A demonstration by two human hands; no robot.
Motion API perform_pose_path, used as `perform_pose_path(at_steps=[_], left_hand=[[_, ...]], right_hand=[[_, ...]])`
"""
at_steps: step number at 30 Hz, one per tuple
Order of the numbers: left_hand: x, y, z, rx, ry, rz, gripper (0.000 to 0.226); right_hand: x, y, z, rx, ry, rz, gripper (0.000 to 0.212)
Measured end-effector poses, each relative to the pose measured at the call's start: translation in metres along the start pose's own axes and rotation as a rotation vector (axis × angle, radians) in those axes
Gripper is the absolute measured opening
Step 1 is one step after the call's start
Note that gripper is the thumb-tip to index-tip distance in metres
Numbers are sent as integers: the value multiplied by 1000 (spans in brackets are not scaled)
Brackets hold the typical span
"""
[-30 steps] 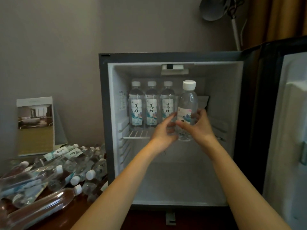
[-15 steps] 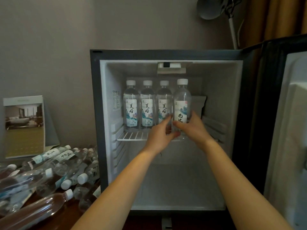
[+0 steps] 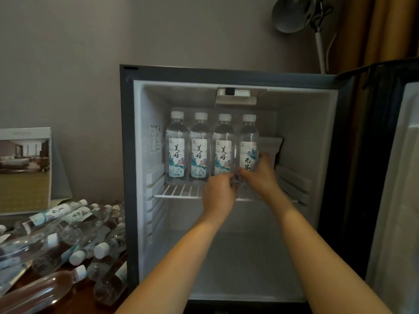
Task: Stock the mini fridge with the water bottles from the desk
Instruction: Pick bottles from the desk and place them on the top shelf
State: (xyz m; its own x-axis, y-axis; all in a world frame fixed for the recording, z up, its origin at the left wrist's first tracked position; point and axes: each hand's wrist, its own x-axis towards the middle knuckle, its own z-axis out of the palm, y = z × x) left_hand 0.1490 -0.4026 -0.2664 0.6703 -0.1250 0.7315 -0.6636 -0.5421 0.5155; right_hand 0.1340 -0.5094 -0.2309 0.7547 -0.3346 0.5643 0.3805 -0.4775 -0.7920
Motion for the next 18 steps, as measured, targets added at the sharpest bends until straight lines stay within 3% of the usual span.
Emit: perform_pose_path(at_steps=[9, 13, 18], left_hand=[[5, -1, -5, 11, -77, -32, 27], [3, 3, -9, -38, -93, -55, 27], [-19, 4, -28, -128, 63, -35, 17]], right_hand=[[12, 7, 1, -65, -19, 29, 52], [7, 12, 2, -160, -36, 76, 59], [-24, 10, 16, -242, 274, -138, 46]])
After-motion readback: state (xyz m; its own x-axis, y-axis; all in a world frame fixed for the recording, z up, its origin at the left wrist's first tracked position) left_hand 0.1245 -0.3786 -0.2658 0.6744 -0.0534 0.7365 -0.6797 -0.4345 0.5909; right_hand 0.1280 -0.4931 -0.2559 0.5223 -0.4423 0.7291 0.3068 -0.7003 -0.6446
